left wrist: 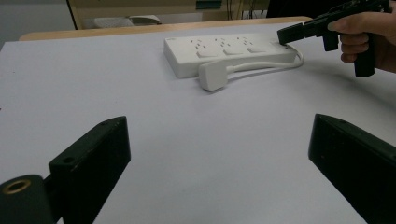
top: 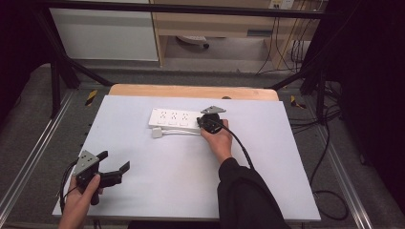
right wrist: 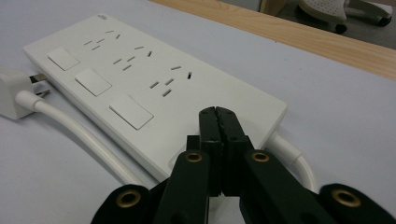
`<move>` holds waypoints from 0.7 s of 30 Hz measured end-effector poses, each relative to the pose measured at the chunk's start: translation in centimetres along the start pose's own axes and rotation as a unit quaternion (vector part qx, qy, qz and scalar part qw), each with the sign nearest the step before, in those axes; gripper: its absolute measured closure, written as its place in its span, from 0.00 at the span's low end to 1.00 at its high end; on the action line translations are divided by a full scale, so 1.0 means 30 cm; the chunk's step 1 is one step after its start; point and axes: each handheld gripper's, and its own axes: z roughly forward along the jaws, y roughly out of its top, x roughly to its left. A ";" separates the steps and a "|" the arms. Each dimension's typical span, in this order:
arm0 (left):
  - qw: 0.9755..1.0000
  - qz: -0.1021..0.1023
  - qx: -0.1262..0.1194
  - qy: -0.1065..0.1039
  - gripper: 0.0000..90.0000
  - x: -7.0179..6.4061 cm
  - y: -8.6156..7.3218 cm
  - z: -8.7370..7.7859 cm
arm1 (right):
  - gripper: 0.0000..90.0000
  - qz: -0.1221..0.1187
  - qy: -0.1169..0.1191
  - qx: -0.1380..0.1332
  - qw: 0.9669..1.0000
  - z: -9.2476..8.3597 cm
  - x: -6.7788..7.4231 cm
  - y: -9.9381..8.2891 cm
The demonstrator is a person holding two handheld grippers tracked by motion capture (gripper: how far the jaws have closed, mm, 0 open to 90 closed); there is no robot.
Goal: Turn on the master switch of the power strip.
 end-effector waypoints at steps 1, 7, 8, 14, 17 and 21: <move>1.000 -0.001 -0.001 0.000 0.06 -0.001 0.000 0.001 | 1.00 0.000 0.000 0.000 1.000 0.000 0.001 0.000; 1.000 -0.001 -0.001 0.000 0.06 -0.001 0.000 0.001 | 1.00 0.001 -0.002 0.001 1.000 0.001 0.001 -0.001; 1.000 -0.001 -0.001 0.000 0.06 0.000 0.000 0.001 | 1.00 0.000 -0.002 0.001 1.000 0.001 0.001 -0.001; 1.000 0.000 0.001 0.000 0.06 -0.003 0.000 0.002 | 1.00 0.000 -0.005 0.003 1.000 0.001 0.003 -0.001; 1.000 0.000 0.001 0.000 0.06 -0.003 0.000 0.002 | 1.00 -0.001 -0.006 0.002 1.000 0.001 0.004 -0.002; 1.000 0.001 0.001 0.001 0.06 -0.001 0.000 0.004 | 1.00 -0.002 -0.006 0.002 1.000 0.002 0.004 -0.002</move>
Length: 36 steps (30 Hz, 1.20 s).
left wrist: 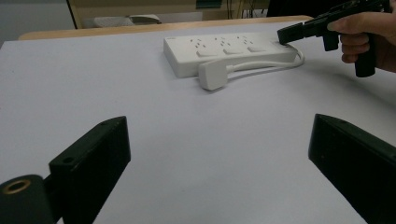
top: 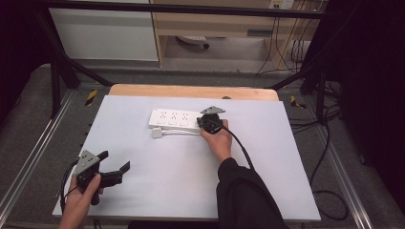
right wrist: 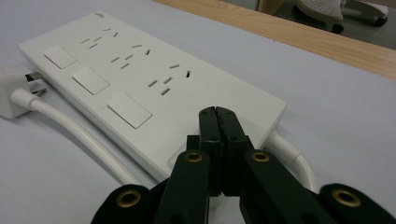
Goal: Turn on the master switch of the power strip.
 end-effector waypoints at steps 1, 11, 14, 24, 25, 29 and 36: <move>1.000 -0.001 0.000 -0.001 0.06 -0.001 0.000 0.001 | 1.00 -0.001 0.000 0.000 1.000 0.000 0.000 0.000; 1.000 0.000 0.001 -0.001 0.06 -0.002 0.000 0.001 | 1.00 -0.002 -0.002 0.002 1.000 0.000 0.003 0.000; 1.000 0.000 0.001 -0.001 0.06 -0.002 0.000 0.001 | 1.00 -0.005 -0.002 0.004 1.000 -0.001 0.004 0.000; 1.000 0.000 0.001 0.000 0.06 -0.002 0.000 0.001 | 1.00 -0.007 -0.004 0.009 1.000 0.000 0.007 0.003; 1.000 0.000 0.001 0.000 0.06 -0.002 0.000 0.001 | 1.00 -0.007 -0.003 0.011 1.000 0.000 0.006 0.004; 1.000 0.000 0.001 0.000 0.06 -0.002 0.000 0.000 | 1.00 -0.006 -0.003 0.016 1.000 -0.001 0.005 0.007; 1.000 0.000 0.001 0.000 0.06 -0.003 0.000 0.000 | 1.00 -0.008 -0.005 0.023 1.000 -0.001 0.006 0.013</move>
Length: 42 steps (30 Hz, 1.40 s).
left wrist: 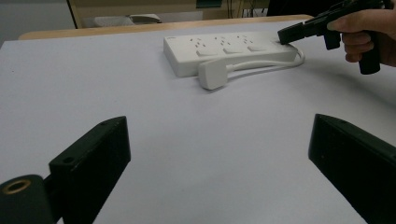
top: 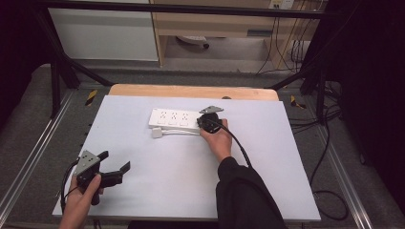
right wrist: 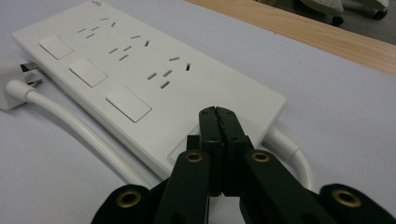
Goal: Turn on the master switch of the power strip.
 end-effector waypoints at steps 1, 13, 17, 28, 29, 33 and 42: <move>1.000 0.000 0.000 0.001 0.06 0.000 0.000 0.000 | 1.00 -0.001 0.000 0.001 1.000 0.000 0.000 0.000; 1.000 0.000 0.000 0.000 0.06 0.001 0.000 -0.001 | 1.00 -0.006 -0.003 0.005 1.000 -0.002 -0.002 0.001; 1.000 0.000 -0.001 0.000 0.06 0.002 0.000 -0.002 | 1.00 -0.003 -0.002 0.006 1.000 -0.004 -0.003 0.001; 1.000 -0.002 -0.003 -0.001 0.06 0.004 0.000 -0.004 | 0.98 0.010 -0.001 -0.007 1.000 -0.013 -0.020 0.005; 1.000 -0.001 -0.004 -0.001 0.06 0.004 0.001 -0.004 | 0.97 0.012 0.000 -0.011 1.000 -0.016 -0.022 0.006; 1.000 -0.001 -0.003 -0.002 0.06 0.003 0.001 -0.004 | 0.94 0.026 0.007 -0.022 0.999 -0.027 -0.026 0.015; 1.000 -0.002 -0.002 -0.001 0.06 0.003 0.000 -0.003 | 0.72 0.058 0.012 -0.029 0.998 -0.049 -0.047 0.028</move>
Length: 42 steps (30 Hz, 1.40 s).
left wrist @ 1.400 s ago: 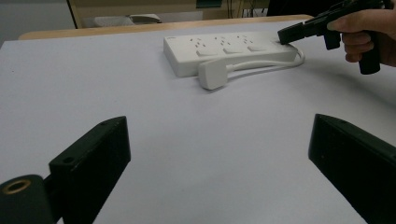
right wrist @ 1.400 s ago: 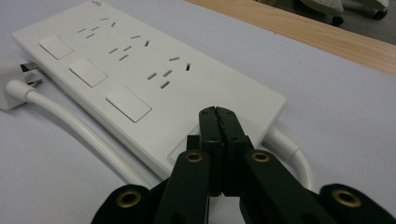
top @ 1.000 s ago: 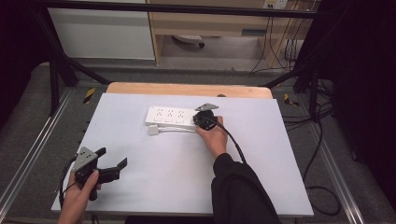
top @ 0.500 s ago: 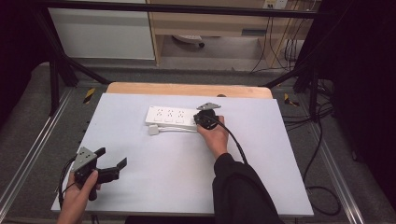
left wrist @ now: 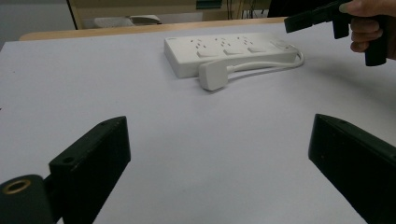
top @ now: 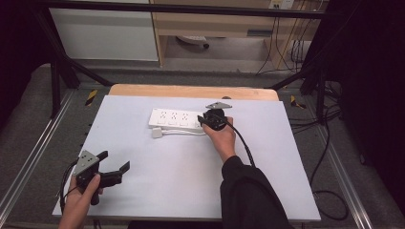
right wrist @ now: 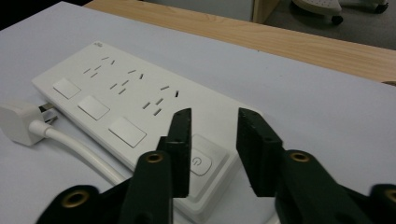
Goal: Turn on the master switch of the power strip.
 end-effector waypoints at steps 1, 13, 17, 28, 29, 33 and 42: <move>1.000 0.000 0.000 0.000 0.06 0.000 0.000 0.000 | 0.67 0.004 0.000 0.000 1.000 -0.002 -0.002 0.002; 1.000 0.002 0.002 0.000 0.06 0.000 -0.001 0.001 | 0.23 0.041 -0.001 0.021 0.999 -0.049 -0.053 0.026; 1.000 0.001 0.002 0.001 0.06 0.000 -0.001 0.000 | 0.14 0.043 -0.005 0.021 0.999 -0.076 -0.068 0.037; 1.000 -0.001 0.003 0.002 0.06 0.002 -0.001 -0.002 | 0.09 0.046 -0.004 0.009 0.999 -0.172 -0.107 0.044; 1.000 -0.001 0.003 0.003 0.06 0.003 -0.001 -0.002 | 0.09 0.045 -0.005 0.006 0.999 -0.183 -0.111 0.046; 1.000 -0.002 0.003 0.003 0.06 0.003 -0.001 -0.003 | 0.10 0.044 -0.004 -0.009 0.999 -0.234 -0.130 0.050; 1.000 -0.004 0.005 0.007 0.06 0.005 -0.003 -0.005 | 0.11 0.038 -0.005 -0.033 0.999 -0.350 -0.166 0.031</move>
